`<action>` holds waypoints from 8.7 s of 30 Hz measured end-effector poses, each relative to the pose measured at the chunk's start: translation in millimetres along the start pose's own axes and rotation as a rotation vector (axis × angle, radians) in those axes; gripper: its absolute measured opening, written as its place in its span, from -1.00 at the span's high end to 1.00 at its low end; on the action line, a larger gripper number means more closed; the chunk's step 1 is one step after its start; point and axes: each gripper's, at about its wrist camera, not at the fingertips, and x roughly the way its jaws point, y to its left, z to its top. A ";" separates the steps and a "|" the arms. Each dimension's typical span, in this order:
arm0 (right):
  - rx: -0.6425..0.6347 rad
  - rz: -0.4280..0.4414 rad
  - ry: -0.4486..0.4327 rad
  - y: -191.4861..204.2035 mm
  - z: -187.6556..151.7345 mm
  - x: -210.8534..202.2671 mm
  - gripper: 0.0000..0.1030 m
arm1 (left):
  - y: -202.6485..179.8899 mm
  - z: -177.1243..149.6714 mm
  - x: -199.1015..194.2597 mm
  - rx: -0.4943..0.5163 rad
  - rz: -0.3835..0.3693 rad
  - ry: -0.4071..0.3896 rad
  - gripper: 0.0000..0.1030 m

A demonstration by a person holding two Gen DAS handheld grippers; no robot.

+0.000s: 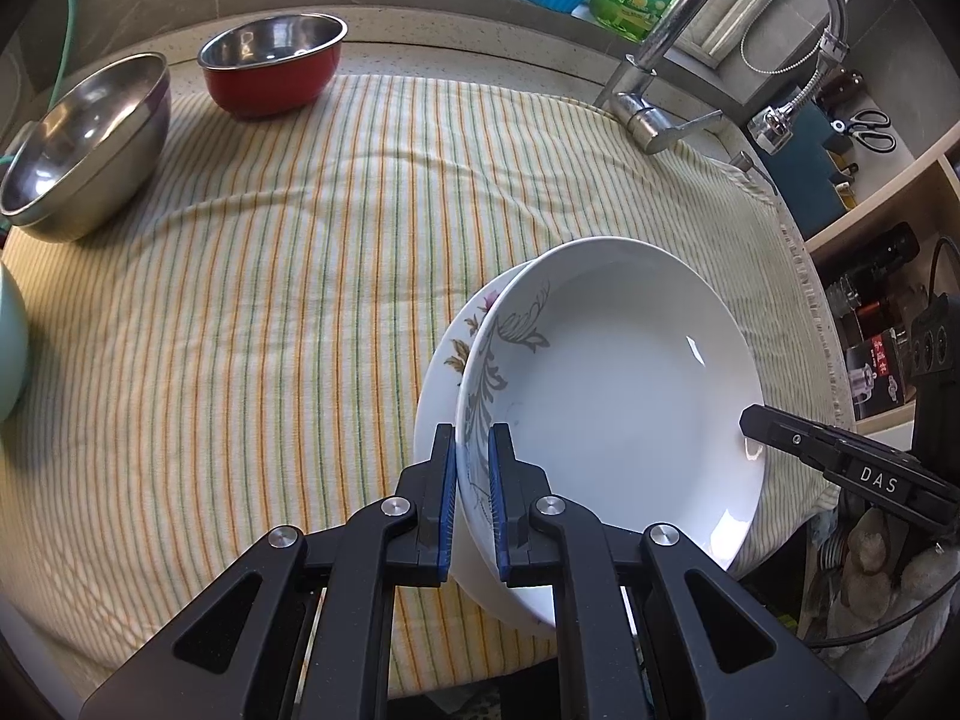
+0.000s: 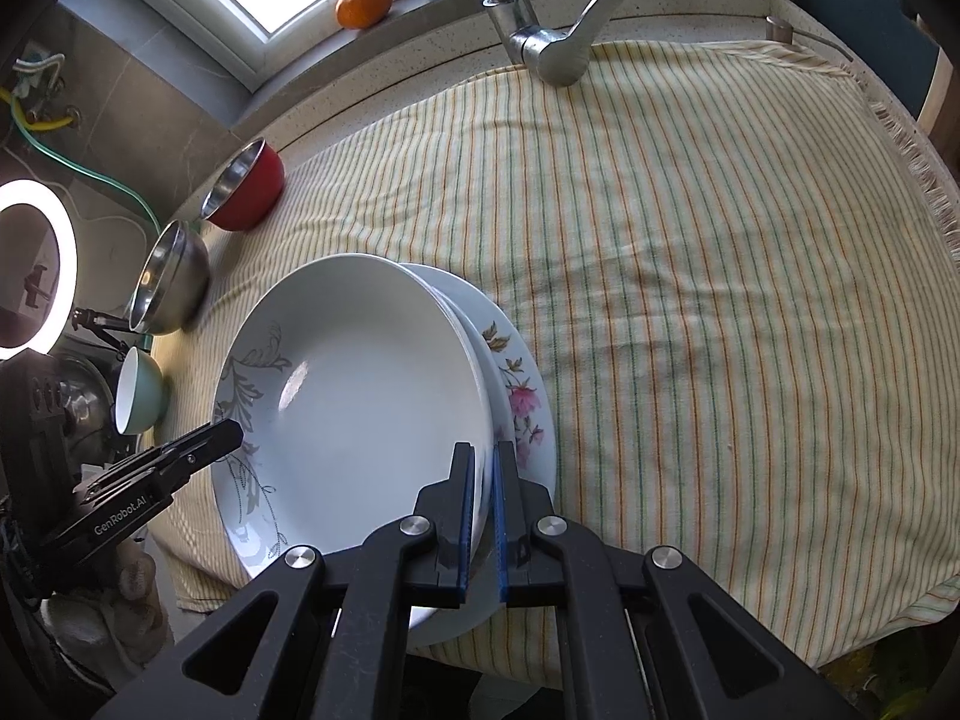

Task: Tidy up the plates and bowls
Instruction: 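Lower the leaf-pattern plate onto the pink plates with both grippers, then open both grippers and release the leaf-pattern plate, then move both grippers to the rim of the large steel bowl, then close both grippers on the large steel bowl rim, then lift and carry the steel bowl with both grippers toward the plate stack, then lower the steel bowl onto the towel beside the plates and open grippers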

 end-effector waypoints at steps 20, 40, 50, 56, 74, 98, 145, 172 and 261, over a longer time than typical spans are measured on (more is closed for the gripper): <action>-0.047 -0.058 -0.001 3.8 0.6 1.5 0.82 | -1.2 0.4 -0.9 0.011 0.003 -0.008 0.84; -0.082 -0.104 -0.043 18.4 7.9 -8.3 0.71 | 18.5 2.7 -21.1 -0.036 -0.015 -0.052 0.84; -0.105 -0.097 -0.066 36.5 16.3 -14.1 0.66 | 37.6 6.4 -33.4 -0.078 -0.014 -0.084 0.84; -0.138 -0.085 -0.082 56.1 22.7 -15.7 0.65 | 53.5 7.3 -41.1 -0.107 -0.012 -0.101 0.84; -0.233 0.081 -0.077 149.0 52.5 16.2 0.65 | 155.3 22.2 -70.4 -0.273 0.100 -0.189 0.84; -0.346 0.181 -0.032 277.5 125.7 96.1 0.65 | 245.8 68.4 -86.7 -0.465 0.175 -0.345 0.84; -0.328 0.194 0.068 318.0 155.8 167.0 0.71 | 290.3 102.5 -55.7 -0.531 0.166 -0.295 0.80; -0.359 0.143 0.031 313.6 145.8 146.0 0.80 | 273.1 94.9 -62.8 -0.513 0.141 -0.293 0.80; -0.297 0.105 0.092 220.4 -44.9 65.8 0.77 | 180.9 -49.7 -84.9 -0.362 0.104 -0.162 0.81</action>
